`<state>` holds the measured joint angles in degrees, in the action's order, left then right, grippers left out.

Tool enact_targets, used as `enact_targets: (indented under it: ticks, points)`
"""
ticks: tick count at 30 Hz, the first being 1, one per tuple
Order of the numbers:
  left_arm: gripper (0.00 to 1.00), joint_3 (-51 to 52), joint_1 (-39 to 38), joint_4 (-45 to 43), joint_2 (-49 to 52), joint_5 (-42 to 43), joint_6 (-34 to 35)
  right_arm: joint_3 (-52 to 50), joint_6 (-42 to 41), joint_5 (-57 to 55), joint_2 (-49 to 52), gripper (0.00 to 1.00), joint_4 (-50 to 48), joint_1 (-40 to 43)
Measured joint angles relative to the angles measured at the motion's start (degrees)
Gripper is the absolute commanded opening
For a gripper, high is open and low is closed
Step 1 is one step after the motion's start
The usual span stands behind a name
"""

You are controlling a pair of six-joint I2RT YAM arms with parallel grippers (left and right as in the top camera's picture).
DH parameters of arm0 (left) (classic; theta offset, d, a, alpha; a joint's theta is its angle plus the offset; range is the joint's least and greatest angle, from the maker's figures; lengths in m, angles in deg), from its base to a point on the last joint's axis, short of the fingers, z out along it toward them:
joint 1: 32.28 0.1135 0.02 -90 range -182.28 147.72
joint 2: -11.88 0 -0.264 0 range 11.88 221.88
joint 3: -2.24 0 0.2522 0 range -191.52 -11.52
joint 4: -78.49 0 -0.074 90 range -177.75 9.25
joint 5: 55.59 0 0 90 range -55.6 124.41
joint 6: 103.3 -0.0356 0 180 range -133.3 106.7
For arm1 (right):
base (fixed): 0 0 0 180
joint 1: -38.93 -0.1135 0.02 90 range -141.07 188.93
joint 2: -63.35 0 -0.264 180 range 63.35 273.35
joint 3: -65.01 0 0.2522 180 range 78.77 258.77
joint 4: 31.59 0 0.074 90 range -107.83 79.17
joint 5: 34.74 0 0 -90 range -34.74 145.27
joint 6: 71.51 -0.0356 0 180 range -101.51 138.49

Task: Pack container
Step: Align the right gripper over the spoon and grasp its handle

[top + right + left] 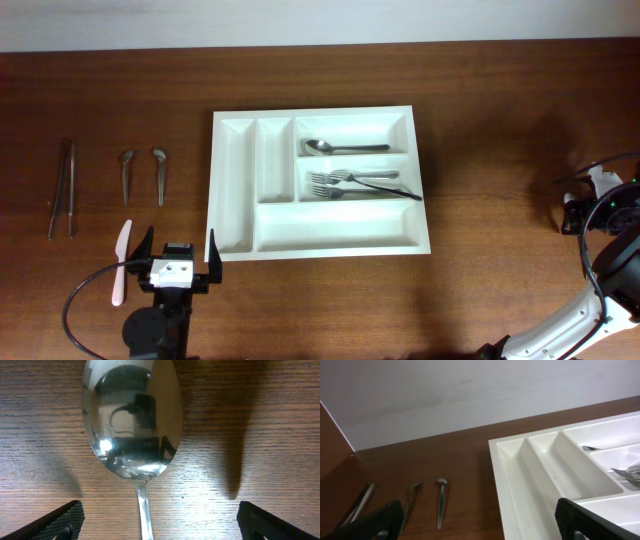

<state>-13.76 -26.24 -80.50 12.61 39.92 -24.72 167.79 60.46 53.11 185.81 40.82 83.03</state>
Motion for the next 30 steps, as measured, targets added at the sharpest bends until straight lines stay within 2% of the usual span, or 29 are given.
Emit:
enact_targets:
  ticks: [25, 30]
  points:
    - [0.99, 0.00, 0.00, 0.00, 0.00, 0.00, 0.00, 0.00, -0.02, 0.24, 1.11, 1.00, 0.83, 0.00]
    - [0.99, 0.00, 0.00, 0.00, 0.00, 0.00, 0.00, 0.00, 0.00, 0.13, 1.14, 0.90, 0.48, 0.00]
